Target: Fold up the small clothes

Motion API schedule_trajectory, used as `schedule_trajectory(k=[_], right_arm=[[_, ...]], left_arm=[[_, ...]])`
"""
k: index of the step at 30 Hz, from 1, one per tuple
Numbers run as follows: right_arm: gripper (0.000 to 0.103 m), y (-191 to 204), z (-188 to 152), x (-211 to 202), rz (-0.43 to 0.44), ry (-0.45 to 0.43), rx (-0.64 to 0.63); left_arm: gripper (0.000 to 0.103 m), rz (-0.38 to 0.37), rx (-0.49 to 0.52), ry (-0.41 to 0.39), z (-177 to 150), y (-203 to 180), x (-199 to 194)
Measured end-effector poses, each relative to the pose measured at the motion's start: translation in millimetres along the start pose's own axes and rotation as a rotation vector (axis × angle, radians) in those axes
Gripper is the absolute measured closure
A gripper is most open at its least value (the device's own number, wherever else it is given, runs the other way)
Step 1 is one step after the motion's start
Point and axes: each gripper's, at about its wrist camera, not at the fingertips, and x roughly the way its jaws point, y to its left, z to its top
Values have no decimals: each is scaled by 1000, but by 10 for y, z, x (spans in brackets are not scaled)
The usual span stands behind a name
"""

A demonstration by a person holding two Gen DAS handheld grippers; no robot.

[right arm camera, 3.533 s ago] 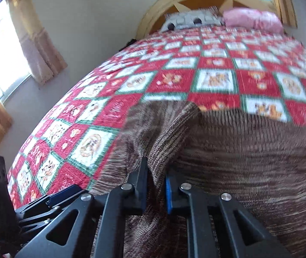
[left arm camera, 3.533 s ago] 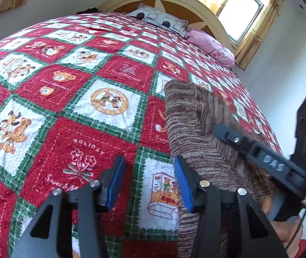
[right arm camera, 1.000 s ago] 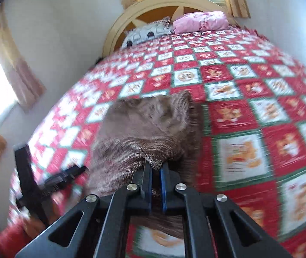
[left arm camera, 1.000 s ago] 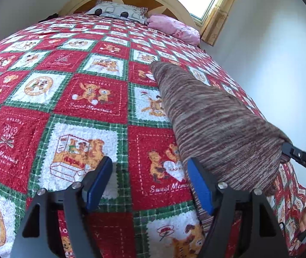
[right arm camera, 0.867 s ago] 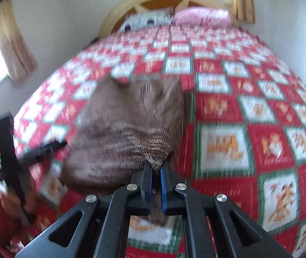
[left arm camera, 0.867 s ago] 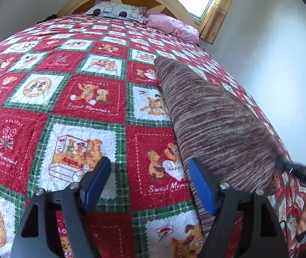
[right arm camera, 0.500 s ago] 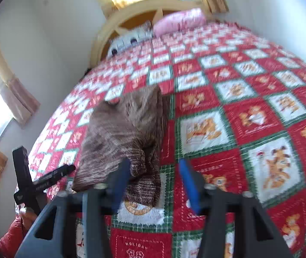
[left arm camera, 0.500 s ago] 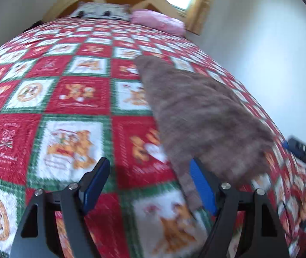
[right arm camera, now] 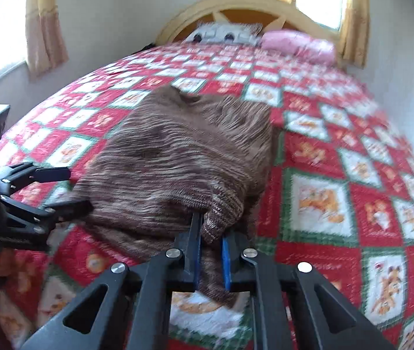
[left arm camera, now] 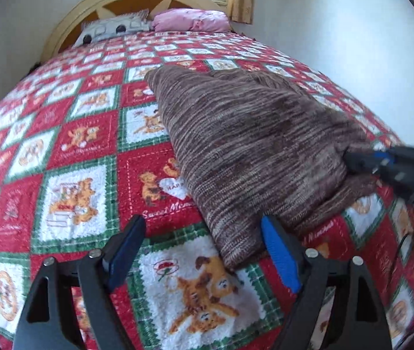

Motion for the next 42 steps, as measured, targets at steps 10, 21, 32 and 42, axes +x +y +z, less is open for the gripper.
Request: schedule_trajectory(k=[10,21,32,42], right_arm=[[94,-365,-2,-270,-39,132,71],[94,-524,564,-292,139,-130,234],[94,-395,-30,370,285,46,187],[92,-683,624,-50,284,-123,214]], left_arm=[[16,-48,-4,61,5,298,15],[14,-77,-164,-124,606,395,-234],[8,17,-65,57,224,167,289],[8,-30,-195,-75,853,434,3]])
